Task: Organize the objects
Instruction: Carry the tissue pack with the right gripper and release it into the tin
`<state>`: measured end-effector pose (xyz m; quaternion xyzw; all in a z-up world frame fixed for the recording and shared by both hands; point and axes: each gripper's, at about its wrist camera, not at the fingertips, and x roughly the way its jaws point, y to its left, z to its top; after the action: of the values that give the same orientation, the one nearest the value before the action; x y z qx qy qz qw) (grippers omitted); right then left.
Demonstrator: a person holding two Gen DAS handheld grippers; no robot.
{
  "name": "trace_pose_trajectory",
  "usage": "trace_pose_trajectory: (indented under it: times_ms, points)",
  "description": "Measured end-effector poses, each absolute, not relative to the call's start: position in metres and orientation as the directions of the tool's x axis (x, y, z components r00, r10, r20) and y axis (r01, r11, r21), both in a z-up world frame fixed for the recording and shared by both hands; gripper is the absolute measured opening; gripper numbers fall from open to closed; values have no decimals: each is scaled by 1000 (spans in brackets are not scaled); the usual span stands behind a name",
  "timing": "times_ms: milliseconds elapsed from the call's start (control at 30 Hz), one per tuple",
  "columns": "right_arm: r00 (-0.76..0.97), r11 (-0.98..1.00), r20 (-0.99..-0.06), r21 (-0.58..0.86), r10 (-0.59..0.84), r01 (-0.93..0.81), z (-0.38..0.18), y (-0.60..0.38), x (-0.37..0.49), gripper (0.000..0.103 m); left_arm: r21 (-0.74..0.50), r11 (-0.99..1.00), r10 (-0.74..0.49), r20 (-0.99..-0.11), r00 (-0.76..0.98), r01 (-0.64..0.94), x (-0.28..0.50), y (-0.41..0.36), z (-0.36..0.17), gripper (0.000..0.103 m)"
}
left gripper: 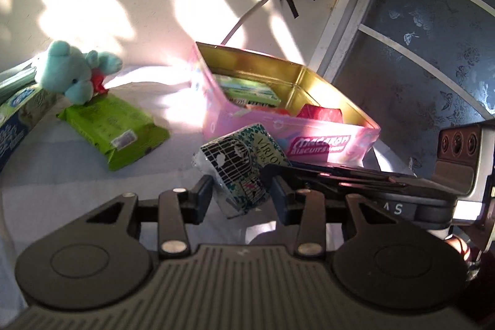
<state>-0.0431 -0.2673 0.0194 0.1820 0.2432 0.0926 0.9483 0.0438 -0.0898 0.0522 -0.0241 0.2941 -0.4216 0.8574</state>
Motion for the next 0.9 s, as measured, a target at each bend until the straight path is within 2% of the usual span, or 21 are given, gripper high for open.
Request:
trace_pose_trajectory:
  times_ms: [167, 333, 467, 633, 733, 900]
  points:
    - [931, 936, -337, 350, 140, -14, 45, -305, -42, 37, -225, 598, -769, -433, 471, 769, 59, -142, 73, 43]
    - [935, 921, -343, 387, 87, 56, 38, -340, -22, 36, -245, 588, -770, -461, 441, 771, 87, -178, 67, 43]
    - [933, 919, -357, 384, 55, 92, 31, -356, -3, 35, -277, 596, -763, -487, 424, 754, 108, -194, 59, 43]
    - [926, 925, -377, 352, -1, 144, 20, -361, 13, 36, -259, 639, -721, -529, 447, 724, 121, -206, 51, 45]
    - [936, 921, -351, 357, -23, 157, 18, -363, 9, 42, -237, 670, -689, -550, 471, 703, 122, -205, 49, 46]
    - [951, 912, -303, 372, -58, 174, 26, -364, -13, 44, -172, 702, -654, -540, 530, 691, 102, -197, 58, 47]
